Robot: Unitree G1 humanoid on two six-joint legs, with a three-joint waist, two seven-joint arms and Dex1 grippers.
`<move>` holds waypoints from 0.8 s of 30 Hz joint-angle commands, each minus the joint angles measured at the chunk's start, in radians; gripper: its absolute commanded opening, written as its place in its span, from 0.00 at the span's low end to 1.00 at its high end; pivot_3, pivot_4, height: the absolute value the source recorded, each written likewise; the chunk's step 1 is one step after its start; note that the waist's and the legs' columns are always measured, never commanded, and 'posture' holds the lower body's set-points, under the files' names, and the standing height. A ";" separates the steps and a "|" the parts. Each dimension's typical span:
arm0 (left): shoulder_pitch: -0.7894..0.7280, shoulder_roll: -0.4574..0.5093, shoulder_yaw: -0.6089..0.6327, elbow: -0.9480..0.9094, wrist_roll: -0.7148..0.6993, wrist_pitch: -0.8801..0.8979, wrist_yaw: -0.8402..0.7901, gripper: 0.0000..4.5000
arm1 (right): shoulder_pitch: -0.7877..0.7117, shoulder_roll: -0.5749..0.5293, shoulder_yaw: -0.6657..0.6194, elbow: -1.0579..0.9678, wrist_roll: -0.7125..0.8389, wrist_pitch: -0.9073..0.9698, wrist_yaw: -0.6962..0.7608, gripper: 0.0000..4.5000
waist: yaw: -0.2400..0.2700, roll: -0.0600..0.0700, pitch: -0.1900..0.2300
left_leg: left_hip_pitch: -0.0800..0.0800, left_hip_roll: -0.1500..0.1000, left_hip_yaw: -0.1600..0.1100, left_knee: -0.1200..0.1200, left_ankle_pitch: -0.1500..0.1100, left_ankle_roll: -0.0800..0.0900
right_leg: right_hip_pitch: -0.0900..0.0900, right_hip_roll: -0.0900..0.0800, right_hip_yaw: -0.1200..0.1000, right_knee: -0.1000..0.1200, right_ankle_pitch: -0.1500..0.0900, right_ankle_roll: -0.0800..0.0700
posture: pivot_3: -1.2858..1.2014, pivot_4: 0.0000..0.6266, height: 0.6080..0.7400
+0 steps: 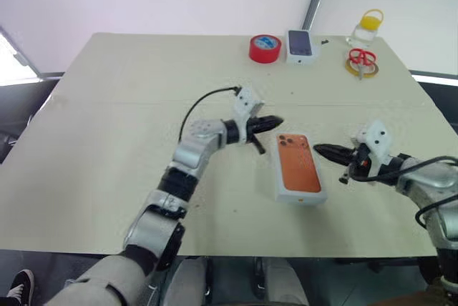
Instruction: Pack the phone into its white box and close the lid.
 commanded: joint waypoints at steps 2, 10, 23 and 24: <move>-0.005 -0.024 -0.082 0.119 0.105 -0.089 0.030 0.00 | 0.089 -0.043 0.105 -0.076 -0.087 -0.035 0.014 0.01 | 0.001 0.000 0.000 | 0.000 -0.001 0.000 0.000 0.000 0.000 | 0.000 0.000 0.000 0.000 0.000 0.000 | 0.52 0.24 1.00; 0.057 0.017 -0.171 0.170 0.205 -0.116 -0.005 0.00 | 0.122 -0.045 0.170 -0.095 -0.172 -0.060 -0.027 0.01 | -0.001 -0.003 -0.004 | 0.004 0.001 0.000 0.000 0.000 0.000 | 0.004 -0.001 0.000 0.000 -0.002 -0.003 | 0.52 0.24 1.00; 0.143 0.234 0.003 -0.260 0.057 -0.016 -0.097 0.98 | -0.003 0.023 -0.063 -0.026 0.091 0.035 -0.005 0.87 | -0.002 -0.002 -0.002 | 0.001 0.002 0.000 0.000 0.000 0.000 | -0.001 0.000 0.000 0.003 -0.002 -0.003 | 0.52 0.24 1.00; 0.158 0.262 0.018 -0.312 0.029 0.033 -0.114 1.00 | -0.008 0.019 -0.073 -0.020 0.098 0.037 -0.004 0.99 | -0.002 -0.002 -0.002 | 0.001 0.002 0.000 0.000 0.000 0.000 | -0.001 0.000 0.000 0.003 -0.002 -0.003 | 0.52 0.24 1.00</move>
